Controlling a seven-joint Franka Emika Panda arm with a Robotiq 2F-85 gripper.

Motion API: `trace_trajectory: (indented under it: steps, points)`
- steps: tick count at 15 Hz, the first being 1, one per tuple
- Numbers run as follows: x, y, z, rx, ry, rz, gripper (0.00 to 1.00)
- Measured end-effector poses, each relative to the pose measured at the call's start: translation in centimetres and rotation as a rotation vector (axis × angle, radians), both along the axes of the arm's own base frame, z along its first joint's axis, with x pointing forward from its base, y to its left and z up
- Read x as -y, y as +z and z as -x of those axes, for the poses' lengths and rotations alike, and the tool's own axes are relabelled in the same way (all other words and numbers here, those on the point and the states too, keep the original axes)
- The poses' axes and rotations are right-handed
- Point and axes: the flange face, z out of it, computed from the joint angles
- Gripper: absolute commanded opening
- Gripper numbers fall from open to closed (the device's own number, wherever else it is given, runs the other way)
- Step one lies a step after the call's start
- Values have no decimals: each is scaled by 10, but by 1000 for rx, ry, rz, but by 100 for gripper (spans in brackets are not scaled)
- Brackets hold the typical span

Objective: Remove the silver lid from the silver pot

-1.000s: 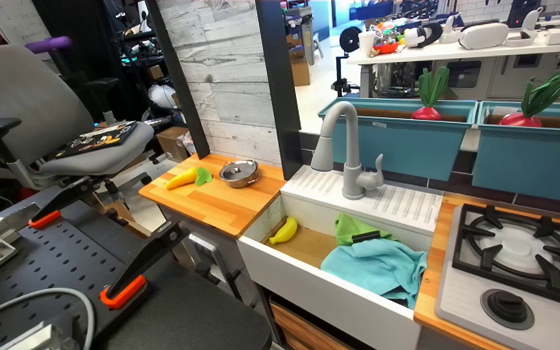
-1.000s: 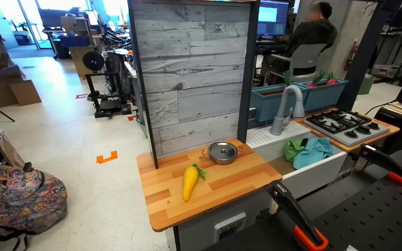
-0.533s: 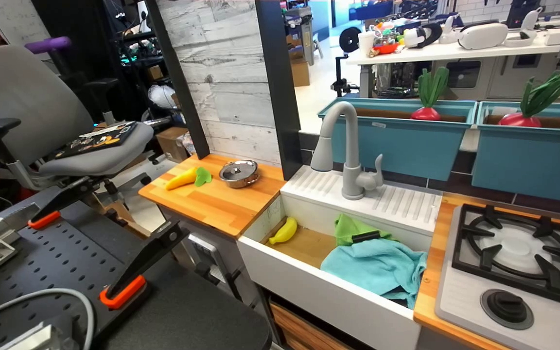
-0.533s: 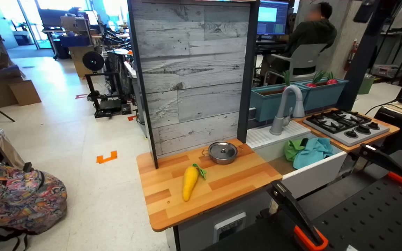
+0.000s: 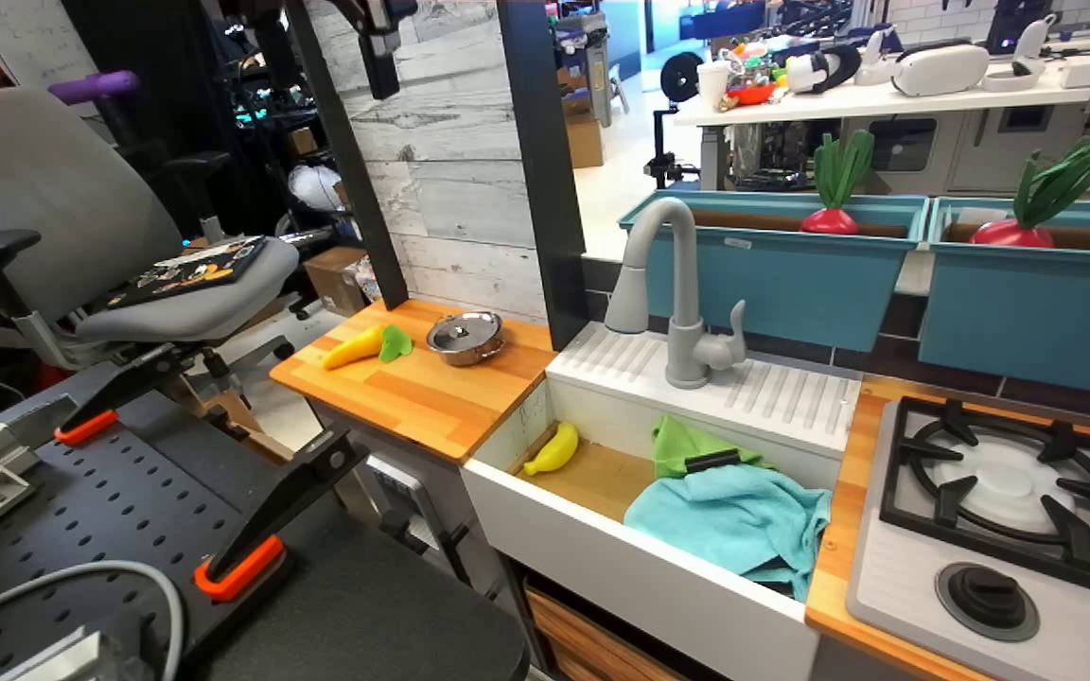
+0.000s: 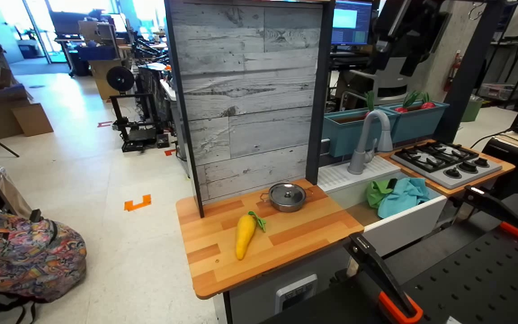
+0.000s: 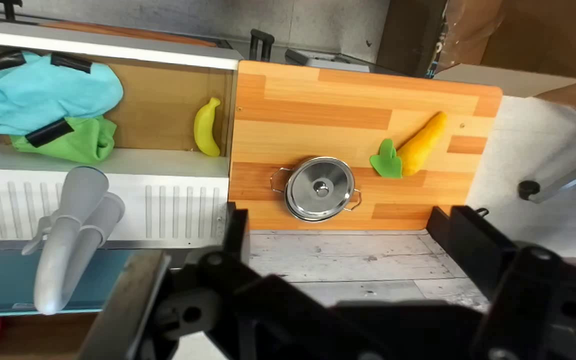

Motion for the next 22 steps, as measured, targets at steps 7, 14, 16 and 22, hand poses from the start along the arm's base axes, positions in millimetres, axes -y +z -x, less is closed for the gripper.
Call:
trace_trajectory:
  steps: [7,14,16,22]
  points:
    - [-53,-71,-26,74,-108,-48,100]
    - [-89,-134,-50,46,-188,-54,100]
    - [-96,-149,-59,39,-219,-57,100]
    - [-115,-195,-83,-8,-259,-52,100]
